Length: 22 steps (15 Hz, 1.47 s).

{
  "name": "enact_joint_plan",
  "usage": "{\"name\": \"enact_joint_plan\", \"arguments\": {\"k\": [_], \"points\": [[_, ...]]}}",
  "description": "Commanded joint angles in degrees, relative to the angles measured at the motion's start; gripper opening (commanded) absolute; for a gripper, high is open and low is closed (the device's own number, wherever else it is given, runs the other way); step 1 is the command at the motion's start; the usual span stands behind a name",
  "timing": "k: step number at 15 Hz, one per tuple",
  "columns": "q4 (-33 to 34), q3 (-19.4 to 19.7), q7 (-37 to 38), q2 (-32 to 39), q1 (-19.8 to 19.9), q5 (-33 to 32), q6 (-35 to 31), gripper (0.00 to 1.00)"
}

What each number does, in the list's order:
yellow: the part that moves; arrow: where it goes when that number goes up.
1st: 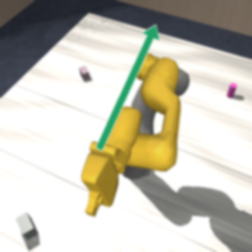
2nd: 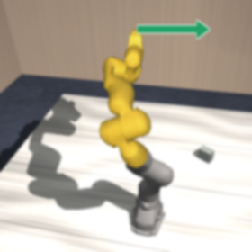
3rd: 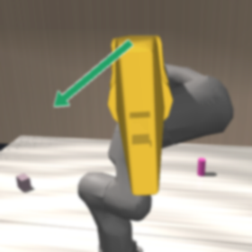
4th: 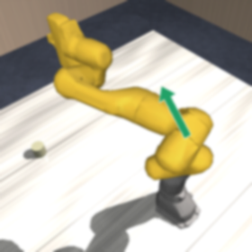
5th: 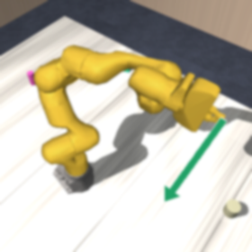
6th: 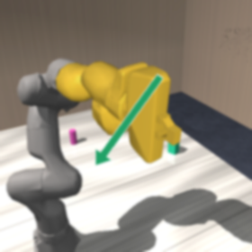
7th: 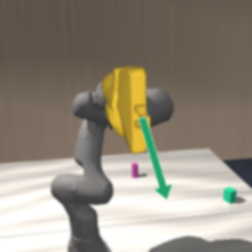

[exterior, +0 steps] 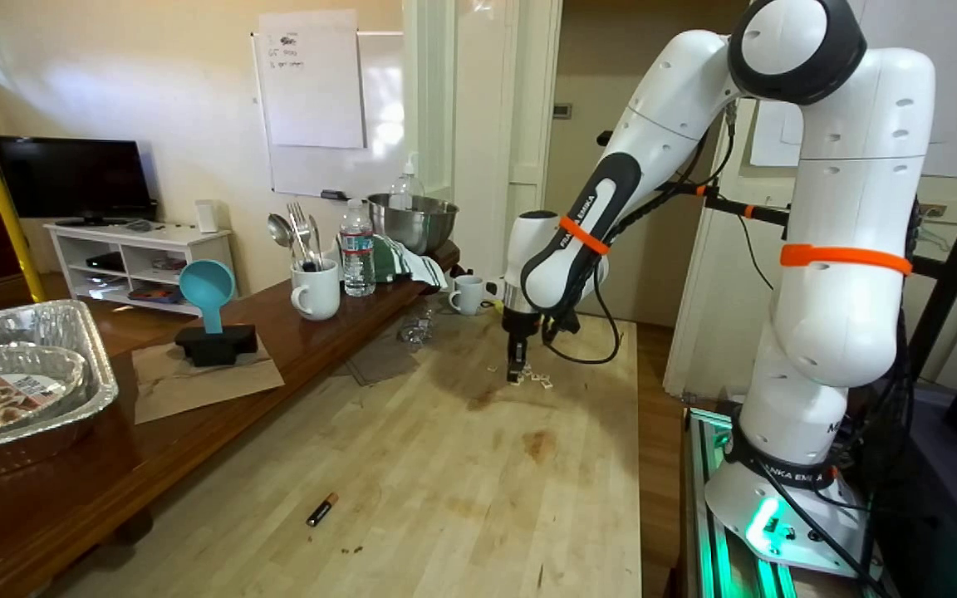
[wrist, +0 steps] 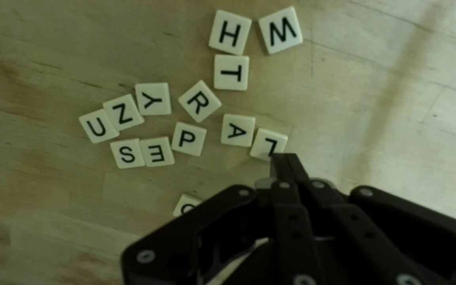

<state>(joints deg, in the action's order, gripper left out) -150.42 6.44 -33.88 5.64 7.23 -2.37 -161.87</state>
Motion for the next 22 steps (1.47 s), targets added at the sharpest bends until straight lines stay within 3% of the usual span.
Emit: {"name": "enact_joint_plan", "arguments": {"k": [1,15,22], "points": [[-0.6,-0.2,-0.4,0.5,1.4,-1.6,-1.6,0.00],[0.1,-1.5,2.6,3.2,1.2,-0.5,-2.2,0.00],[0.2,-5.6,2.5,3.7,-0.4,0.4,-2.2,0.00]]}}
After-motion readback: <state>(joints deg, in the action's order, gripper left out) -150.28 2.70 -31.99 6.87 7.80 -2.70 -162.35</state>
